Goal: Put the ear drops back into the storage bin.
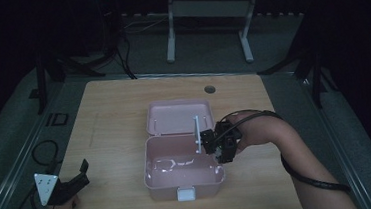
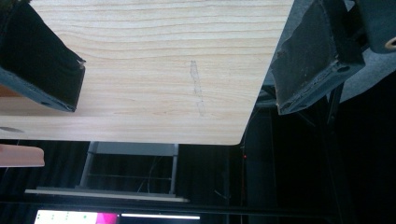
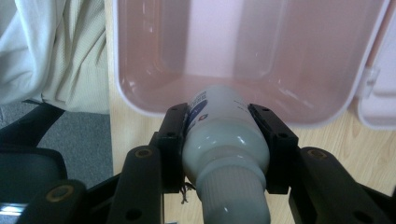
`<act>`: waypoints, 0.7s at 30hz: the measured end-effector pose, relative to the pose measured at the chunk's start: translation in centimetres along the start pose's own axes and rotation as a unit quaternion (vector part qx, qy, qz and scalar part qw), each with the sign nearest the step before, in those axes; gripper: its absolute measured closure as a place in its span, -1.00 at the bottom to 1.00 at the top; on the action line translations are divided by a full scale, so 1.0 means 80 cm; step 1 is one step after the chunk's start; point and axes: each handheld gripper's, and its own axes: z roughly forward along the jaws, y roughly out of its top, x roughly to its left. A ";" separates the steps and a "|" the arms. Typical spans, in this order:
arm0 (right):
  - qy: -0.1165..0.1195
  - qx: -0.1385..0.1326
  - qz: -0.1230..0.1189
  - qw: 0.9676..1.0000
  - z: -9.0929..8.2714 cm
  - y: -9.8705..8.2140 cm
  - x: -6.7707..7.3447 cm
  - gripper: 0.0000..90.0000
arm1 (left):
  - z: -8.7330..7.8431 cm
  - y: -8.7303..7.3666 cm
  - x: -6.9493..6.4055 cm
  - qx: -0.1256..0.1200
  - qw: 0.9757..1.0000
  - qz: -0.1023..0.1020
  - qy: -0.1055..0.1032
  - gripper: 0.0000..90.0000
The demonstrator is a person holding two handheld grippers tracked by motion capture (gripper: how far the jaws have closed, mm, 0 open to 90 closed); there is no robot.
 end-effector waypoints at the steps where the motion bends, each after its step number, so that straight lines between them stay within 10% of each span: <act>1: 0.002 0.000 0.001 1.000 0.001 0.003 0.000 0.32 | 0.000 0.000 0.000 0.000 1.000 0.000 0.000 -0.95; 21: 0.016 0.007 -0.023 1.000 0.038 0.042 -0.011 0.32 | 0.000 0.000 0.000 0.000 1.000 0.001 -0.001 -0.95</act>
